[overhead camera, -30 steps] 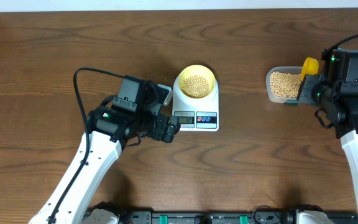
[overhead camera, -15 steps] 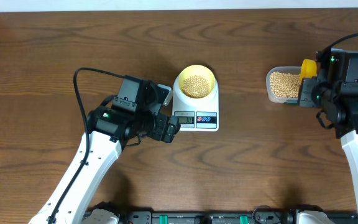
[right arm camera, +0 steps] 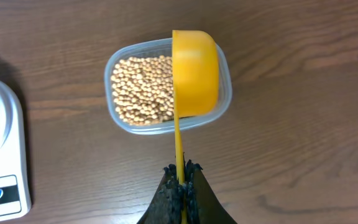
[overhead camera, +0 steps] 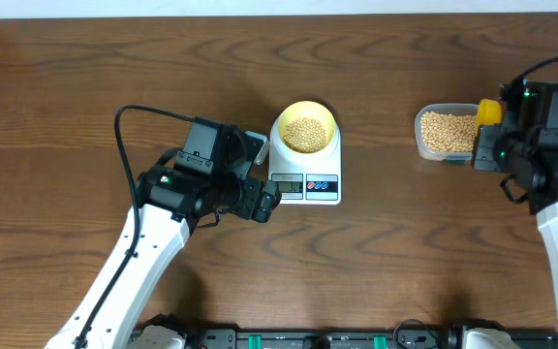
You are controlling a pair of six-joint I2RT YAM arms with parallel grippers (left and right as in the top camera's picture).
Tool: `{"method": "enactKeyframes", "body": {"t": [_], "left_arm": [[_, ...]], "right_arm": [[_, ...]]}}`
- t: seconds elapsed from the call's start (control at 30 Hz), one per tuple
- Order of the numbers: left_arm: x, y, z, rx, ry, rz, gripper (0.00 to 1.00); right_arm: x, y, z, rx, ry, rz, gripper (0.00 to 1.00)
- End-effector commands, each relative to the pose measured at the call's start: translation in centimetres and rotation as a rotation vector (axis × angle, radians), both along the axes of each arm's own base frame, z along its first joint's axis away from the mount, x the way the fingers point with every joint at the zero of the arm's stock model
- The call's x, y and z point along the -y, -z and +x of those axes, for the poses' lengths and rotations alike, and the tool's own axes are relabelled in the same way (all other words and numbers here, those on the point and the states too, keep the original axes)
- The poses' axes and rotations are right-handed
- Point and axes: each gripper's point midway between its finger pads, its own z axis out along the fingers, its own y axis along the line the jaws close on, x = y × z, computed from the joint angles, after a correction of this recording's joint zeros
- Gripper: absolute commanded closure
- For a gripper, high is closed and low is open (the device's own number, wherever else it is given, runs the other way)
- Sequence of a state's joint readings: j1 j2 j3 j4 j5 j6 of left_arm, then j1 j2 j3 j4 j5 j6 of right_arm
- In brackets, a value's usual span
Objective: Scoop item into bowl and weigh 50g on scale
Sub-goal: 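Lower the scoop into the soybean tub to scoop again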
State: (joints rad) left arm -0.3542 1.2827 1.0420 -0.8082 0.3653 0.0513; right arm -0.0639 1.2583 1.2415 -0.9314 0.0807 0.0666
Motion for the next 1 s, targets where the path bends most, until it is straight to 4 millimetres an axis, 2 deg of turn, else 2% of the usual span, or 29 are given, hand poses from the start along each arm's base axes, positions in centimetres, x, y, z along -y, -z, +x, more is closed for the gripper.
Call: {"method": "enactKeyframes", "body": {"t": [0.0,0.3,0.73,0.97], "left_arm": [[0.0,-0.1,-0.3,-0.001,-0.002,-0.013,0.11],[0.0,-0.1,-0.3,-0.001,-0.002,-0.013,0.11],[0.0,-0.1,-0.3,-0.001,-0.002,-0.013,0.11],[0.0,-0.1,-0.3,-0.001,-0.002,-0.013,0.11]], "right_arm": [[1.0,-0.5,0.1,0.012,0.016,-0.016,0.99],[0.1,0.1,1.1,0.005,-0.088,-0.001,0.99],[0.1,5.3,2.0,-0.164,-0.094,0.02,0.99],[0.3,7.3,2.8,-0.204,-0.093,0.044,0.99]]}}
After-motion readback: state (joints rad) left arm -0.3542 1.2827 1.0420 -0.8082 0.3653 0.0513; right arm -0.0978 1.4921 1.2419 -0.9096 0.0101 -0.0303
